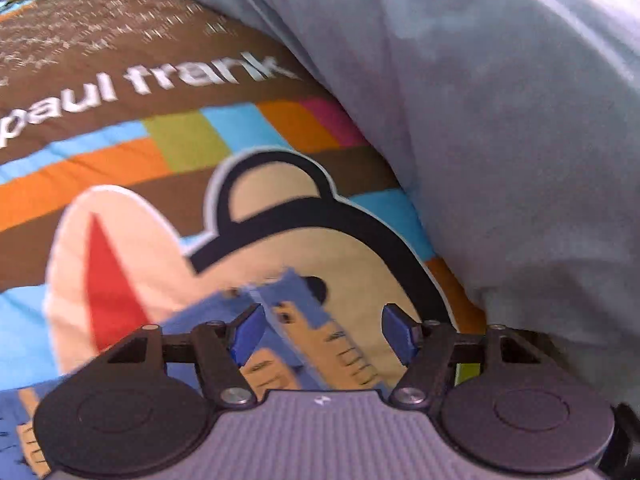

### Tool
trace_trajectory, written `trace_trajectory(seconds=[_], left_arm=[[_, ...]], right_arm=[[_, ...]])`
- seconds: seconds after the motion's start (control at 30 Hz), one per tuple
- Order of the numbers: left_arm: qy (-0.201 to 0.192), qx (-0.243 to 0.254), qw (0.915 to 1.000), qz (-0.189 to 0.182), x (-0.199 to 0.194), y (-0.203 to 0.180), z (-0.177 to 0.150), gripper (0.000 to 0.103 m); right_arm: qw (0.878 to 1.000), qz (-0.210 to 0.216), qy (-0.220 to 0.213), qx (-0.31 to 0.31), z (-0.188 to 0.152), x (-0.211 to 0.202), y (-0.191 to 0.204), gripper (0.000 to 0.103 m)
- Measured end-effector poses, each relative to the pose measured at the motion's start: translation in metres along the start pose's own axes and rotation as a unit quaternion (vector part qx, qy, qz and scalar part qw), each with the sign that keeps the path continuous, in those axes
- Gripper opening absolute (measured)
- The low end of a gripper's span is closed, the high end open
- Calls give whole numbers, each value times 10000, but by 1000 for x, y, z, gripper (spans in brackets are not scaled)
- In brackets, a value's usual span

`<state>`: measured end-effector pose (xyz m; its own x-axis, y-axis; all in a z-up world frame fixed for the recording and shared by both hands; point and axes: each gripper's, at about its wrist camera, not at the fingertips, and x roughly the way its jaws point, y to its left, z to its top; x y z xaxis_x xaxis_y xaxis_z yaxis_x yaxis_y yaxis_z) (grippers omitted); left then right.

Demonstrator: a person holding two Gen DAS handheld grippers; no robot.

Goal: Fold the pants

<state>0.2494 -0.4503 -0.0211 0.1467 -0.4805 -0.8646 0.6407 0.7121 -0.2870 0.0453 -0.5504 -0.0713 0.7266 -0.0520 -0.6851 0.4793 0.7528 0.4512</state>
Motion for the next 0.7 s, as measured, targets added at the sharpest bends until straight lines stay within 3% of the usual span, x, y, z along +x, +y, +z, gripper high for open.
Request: trace_trajectory(seconds=[0.07,0.17,0.27,0.4,0.57,0.7], left_arm=[[231,61,9995,207,13,-13,4,64],[630,57,9973,374,26,-23,8,62],[884,-279,9953,269,27,-18,10,62],[1033,-668,9919,327,22,-7,14,64],[1072,-398,9913,649,24,-16,24,70],[1512,-151,9856,745,43,-33,29,70]], right_arm=[[9999,85,65,6,0,3,1,28],[9998,141,96,95,-1,5,0,18],[9998,112,-85,-124,-3,-1,8,15],[9953,57,-433,-866,-9,-10,33,14],[9804,-126,-680,-1842,-21,-14,64,13],[9752,-212,-745,-2073,-25,-14,71,13]])
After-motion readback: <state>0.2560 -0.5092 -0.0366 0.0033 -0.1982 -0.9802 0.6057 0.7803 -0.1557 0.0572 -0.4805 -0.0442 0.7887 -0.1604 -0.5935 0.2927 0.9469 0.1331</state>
